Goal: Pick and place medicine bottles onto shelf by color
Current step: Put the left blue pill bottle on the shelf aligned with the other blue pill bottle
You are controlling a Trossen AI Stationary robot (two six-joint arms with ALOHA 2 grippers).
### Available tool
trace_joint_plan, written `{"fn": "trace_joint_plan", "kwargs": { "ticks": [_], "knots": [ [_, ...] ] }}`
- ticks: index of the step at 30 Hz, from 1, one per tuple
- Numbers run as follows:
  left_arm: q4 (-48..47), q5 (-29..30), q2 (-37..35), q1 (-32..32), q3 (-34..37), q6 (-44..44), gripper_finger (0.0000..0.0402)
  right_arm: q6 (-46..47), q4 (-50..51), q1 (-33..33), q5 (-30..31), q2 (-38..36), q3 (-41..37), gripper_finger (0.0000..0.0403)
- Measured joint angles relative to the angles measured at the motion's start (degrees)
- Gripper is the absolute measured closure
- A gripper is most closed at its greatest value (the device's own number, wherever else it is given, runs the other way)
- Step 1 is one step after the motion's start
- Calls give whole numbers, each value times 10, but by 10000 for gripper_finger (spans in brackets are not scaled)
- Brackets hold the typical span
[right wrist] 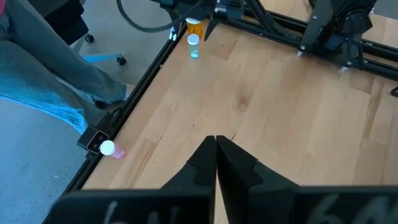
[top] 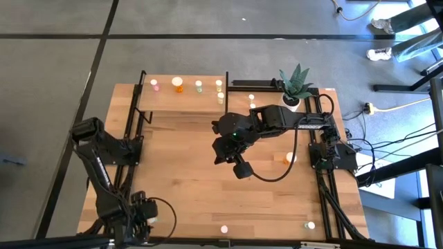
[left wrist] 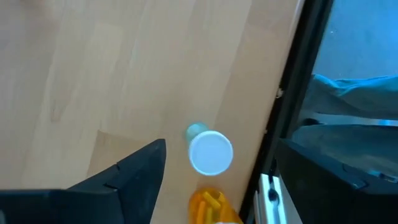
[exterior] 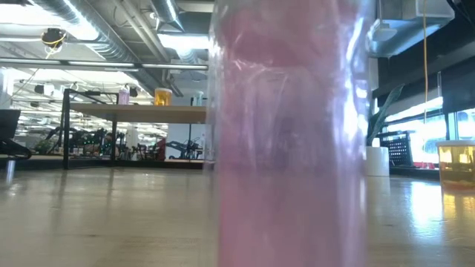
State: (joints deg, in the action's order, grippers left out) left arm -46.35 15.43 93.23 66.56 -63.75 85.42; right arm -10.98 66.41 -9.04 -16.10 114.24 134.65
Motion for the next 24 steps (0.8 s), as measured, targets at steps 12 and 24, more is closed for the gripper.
{"fn": "trace_joint_plan", "kwargs": {
  "ticks": [12,24],
  "knots": [
    [-1,-20,44,0,0,15,107,0,0,0,0,0,0,388],
    [1,-37,66,-1,0,15,108,0,-4,0,0,0,0,388]
  ]
}}
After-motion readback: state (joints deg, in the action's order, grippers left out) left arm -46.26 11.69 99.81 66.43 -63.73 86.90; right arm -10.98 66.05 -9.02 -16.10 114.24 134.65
